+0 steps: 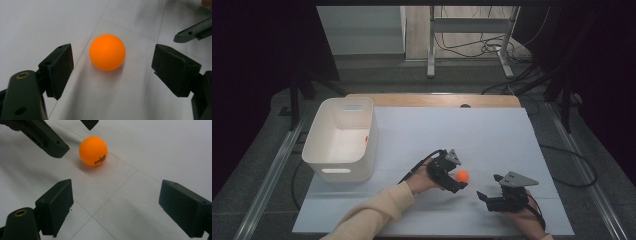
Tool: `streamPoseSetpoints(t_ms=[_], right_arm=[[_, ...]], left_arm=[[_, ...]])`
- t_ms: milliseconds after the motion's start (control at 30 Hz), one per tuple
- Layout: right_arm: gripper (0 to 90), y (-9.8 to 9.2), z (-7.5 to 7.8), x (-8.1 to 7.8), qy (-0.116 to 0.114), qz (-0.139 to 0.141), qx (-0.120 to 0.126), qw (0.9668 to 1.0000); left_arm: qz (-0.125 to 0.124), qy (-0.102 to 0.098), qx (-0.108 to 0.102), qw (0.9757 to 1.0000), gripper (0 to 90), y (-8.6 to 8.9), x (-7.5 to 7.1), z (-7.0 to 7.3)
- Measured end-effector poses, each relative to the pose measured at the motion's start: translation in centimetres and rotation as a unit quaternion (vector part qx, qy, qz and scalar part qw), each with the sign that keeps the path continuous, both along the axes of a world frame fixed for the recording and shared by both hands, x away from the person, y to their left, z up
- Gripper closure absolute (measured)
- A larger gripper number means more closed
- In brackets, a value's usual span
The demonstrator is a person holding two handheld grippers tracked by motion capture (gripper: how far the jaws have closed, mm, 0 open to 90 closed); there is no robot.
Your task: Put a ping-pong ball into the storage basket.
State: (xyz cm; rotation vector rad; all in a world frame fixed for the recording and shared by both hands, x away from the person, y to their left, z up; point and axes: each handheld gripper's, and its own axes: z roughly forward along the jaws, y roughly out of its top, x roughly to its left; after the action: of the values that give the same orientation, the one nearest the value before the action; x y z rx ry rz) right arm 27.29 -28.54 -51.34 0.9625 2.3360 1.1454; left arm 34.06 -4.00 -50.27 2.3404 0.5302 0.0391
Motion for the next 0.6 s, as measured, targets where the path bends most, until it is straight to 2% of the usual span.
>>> streamPoseSetpoints(t_ms=[233, 600], right_arm=[[12.7, 0.0, 0.0, 0.0, -0.002, -0.002, 0.0, 1.0], [12.7, 0.0, 0.0, 0.0, -0.002, -0.003, -0.001, 1.0]], left_arm=[[0.001, 0.003, 0.003, 1.0, 18.6, -0.4, 0.1, -0.5], [-0.002, -0.011, 0.014, 0.9998, 19.1, -1.2, 0.3, -0.9]])
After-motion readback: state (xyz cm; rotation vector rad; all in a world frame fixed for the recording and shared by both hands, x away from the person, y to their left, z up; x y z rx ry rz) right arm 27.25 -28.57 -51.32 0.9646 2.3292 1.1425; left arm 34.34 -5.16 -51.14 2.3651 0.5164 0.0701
